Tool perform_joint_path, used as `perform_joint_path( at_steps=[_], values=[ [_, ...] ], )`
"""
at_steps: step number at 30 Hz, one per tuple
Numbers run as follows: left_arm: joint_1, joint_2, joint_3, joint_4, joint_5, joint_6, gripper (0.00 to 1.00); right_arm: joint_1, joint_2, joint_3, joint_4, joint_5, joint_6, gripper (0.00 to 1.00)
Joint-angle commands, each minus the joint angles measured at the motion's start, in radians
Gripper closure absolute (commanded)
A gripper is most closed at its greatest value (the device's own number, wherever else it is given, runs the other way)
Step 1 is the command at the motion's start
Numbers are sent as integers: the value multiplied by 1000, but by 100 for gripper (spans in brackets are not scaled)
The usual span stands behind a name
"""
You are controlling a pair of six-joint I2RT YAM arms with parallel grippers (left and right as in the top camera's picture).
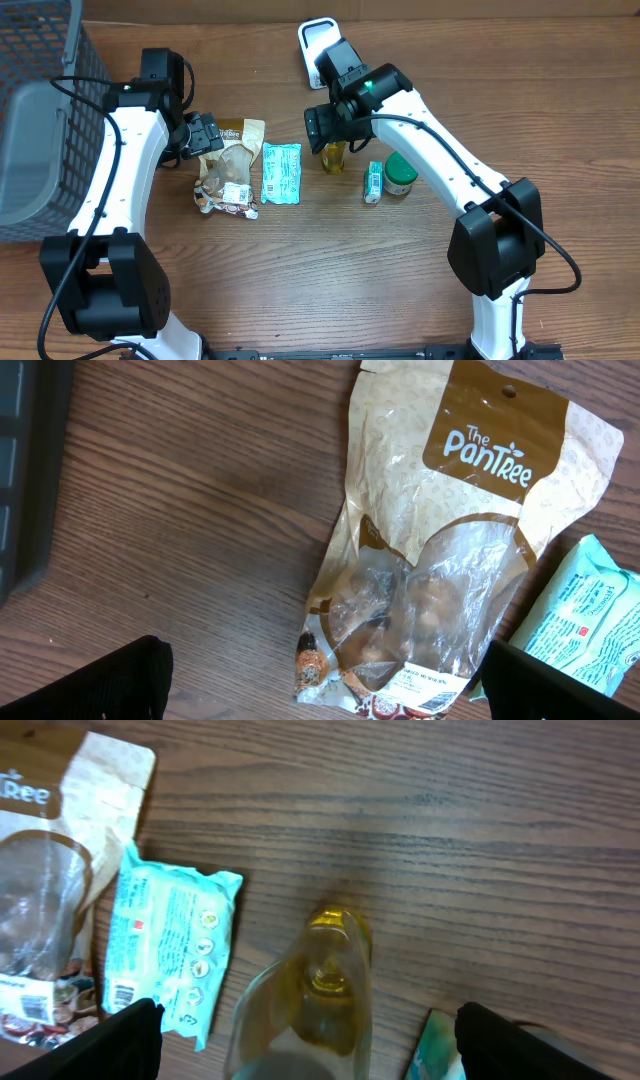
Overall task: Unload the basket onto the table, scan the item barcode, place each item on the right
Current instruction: 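Lower the right gripper and grasp the yellow bottle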
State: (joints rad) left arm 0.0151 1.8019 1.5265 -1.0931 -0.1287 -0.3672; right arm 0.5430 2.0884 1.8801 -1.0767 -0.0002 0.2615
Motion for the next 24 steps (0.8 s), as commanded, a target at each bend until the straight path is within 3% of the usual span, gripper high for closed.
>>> perform_joint_path(
  at_steps=[1,5,12,24],
  values=[
    [4,10,-7,-2,-9,-7,0,0,0,-23,26,-2,0,10],
    [4,10,-7,-2,-9,-7,0,0,0,-23,32,-2,0,17],
    [4,10,-7,-2,-9,-7,0,0,0,-23,9,-1,0,42],
    [4,10,-7,-2,-9,-7,0,-1,0,-22,-10,37,0,47]
  ],
)
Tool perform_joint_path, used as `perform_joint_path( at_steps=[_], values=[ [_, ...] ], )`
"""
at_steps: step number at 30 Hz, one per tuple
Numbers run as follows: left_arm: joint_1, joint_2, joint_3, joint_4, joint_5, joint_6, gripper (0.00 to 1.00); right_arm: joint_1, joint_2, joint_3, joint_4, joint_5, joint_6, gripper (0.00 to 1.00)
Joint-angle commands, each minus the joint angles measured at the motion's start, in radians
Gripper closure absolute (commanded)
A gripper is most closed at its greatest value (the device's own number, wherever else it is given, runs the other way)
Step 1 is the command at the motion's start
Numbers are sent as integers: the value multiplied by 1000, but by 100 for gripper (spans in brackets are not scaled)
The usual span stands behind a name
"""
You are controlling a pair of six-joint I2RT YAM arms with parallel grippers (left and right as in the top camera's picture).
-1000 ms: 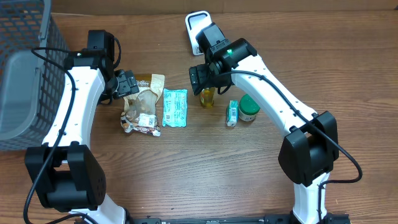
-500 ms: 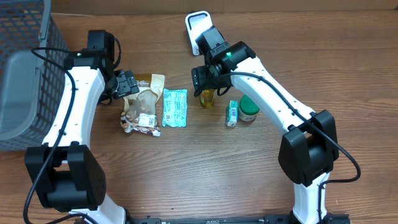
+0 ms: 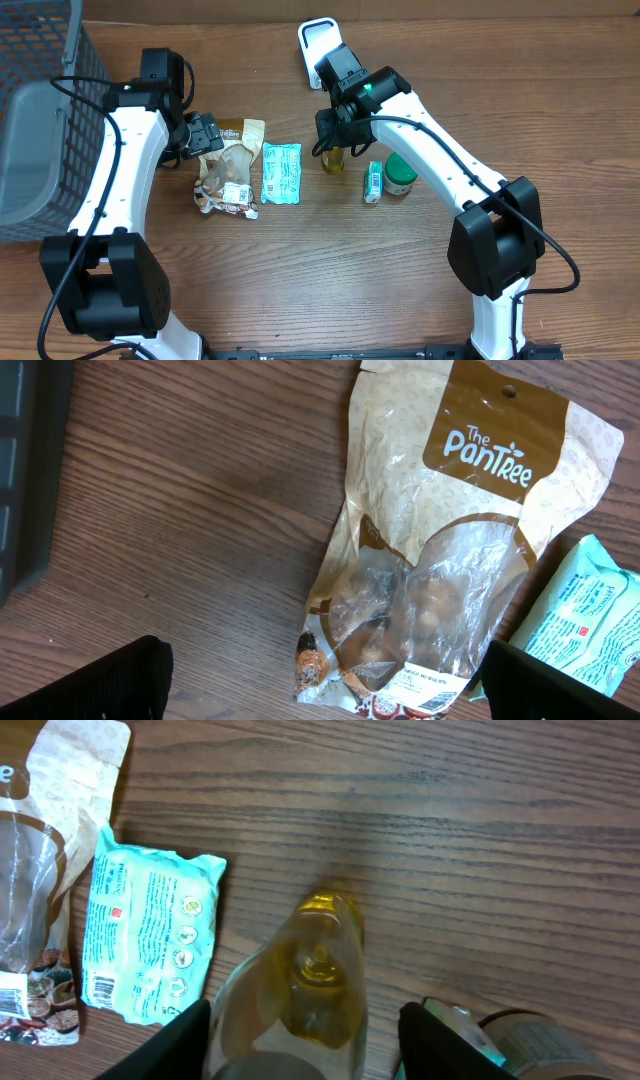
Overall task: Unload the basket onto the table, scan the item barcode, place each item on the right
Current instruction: 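Lower the right gripper and grasp the yellow bottle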
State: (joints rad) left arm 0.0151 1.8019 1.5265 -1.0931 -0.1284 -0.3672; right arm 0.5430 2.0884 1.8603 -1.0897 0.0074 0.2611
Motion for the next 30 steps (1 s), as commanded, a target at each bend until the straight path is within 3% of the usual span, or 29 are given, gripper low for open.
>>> perform_joint_path(
  at_steps=[1,8,16,17,18,23,30],
  values=[
    [4,10,-7,-2,-10,-7,0,-1,0,-2,3,29,-1,48],
    [4,10,-7,-2,-10,-7,1,-1,0,-1,-3,48,-67,60],
    [4,10,-7,-2,-10,-7,0,0,-1,0,-42,90,-154,61],
    [4,10,-7,-2,-10,-7,0,0,-1,0,-45,90,-169,58],
    [4,10,-7,-2,-10,-7,1,0,-1,0,-45,94,-182,48],
    [4,10,-7,-2,-10,-7,0,0,-1,0,-2,97,-210,31],
    [4,10,-7,-2,-10,-7,0,1,-1,0,3,97,-237,26]
  ],
)
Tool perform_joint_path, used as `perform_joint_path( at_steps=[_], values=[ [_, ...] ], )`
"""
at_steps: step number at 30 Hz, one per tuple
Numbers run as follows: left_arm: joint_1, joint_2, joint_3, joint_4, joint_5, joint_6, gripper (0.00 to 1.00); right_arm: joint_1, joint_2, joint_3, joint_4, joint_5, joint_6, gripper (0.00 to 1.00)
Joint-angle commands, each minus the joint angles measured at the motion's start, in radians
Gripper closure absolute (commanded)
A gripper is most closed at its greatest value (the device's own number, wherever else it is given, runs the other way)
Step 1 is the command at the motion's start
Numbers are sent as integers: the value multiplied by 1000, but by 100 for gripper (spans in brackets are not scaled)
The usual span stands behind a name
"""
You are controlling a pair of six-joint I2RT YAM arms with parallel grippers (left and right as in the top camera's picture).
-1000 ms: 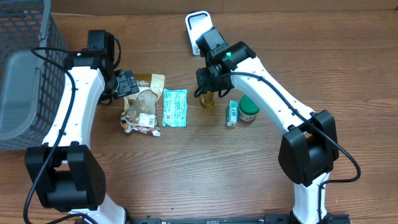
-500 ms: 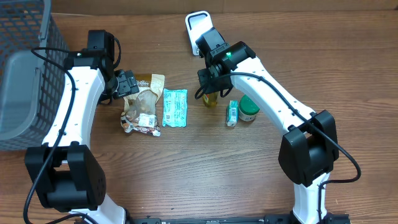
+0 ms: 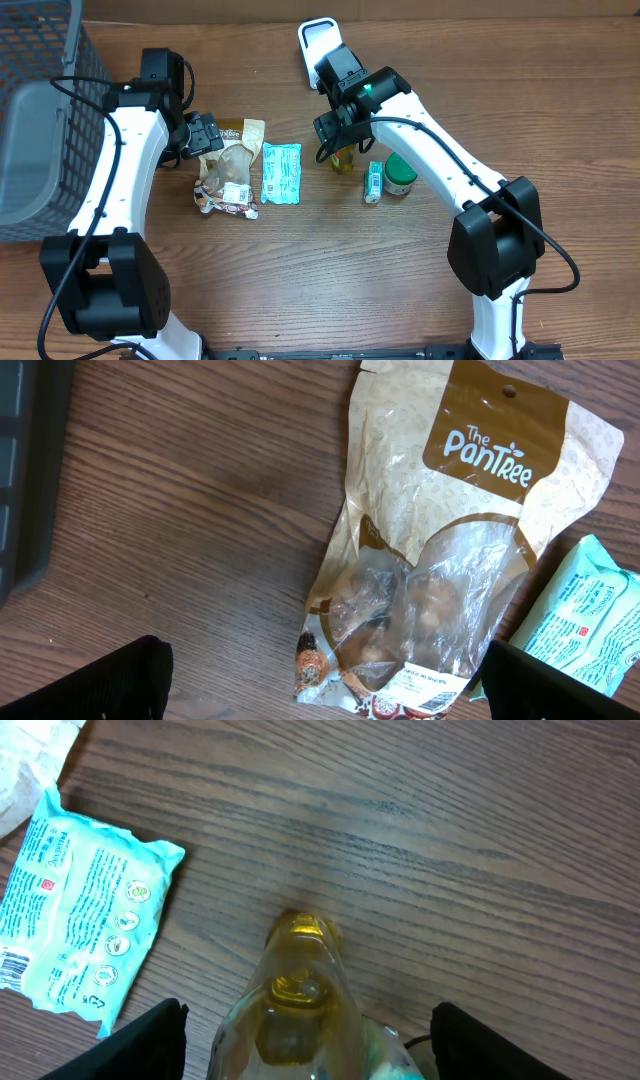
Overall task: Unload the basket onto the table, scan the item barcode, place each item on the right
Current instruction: 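Lower the right gripper and grasp the yellow bottle, then lift the yellow bottle and tilt it sideways with the right gripper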
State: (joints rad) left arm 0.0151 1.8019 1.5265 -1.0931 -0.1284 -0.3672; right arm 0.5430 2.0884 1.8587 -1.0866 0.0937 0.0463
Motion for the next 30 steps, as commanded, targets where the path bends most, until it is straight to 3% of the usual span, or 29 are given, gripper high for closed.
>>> perform_joint_path(
  at_steps=[1,11,14,23,30],
  values=[
    [4,10,-7,-2,-10,-7,0,1,-1,1,-2,10,-21,27],
    [4,10,-7,-2,-10,-7,0,13,-1,1,-28,-8,-21,39],
    [4,10,-7,-2,-10,-7,0,13,-1,1,-32,-9,-18,55],
    [4,10,-7,-2,-10,-7,0,-11,-56,2,-47,-69,13,61],
    [4,10,-7,-2,-10,-7,1,-124,-240,2,-63,-402,18,61]
  ],
)
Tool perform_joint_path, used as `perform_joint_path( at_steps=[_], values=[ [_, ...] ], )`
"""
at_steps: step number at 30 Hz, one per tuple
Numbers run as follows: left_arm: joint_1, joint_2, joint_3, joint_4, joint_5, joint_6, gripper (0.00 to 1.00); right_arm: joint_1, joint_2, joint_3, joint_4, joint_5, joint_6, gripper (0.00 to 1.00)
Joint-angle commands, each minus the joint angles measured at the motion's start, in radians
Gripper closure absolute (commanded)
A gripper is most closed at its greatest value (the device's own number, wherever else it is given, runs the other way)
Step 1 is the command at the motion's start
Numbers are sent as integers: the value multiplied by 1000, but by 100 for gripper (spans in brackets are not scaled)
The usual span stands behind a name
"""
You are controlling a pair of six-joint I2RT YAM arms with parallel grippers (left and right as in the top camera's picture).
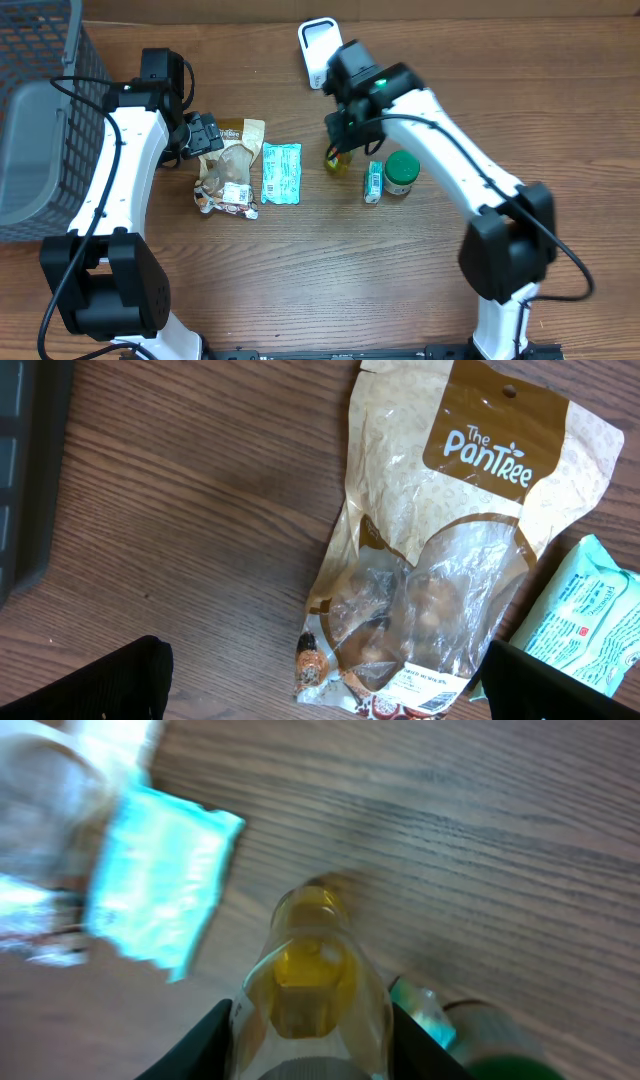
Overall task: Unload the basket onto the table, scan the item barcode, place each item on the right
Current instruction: 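Lift the yellow bottle and tilt it sideways with the right gripper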
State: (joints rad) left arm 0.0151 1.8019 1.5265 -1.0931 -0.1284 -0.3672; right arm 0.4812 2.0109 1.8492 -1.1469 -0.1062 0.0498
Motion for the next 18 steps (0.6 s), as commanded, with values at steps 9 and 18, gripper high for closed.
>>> perform_joint_path(
  at_steps=[9,18],
  values=[
    [4,10,-7,-2,-10,-7,0,-278,-281,11,-217,-600,23,63],
    [4,10,-7,-2,-10,-7,0,-316,-281,10,-405,-925,-216,64]
  ],
)
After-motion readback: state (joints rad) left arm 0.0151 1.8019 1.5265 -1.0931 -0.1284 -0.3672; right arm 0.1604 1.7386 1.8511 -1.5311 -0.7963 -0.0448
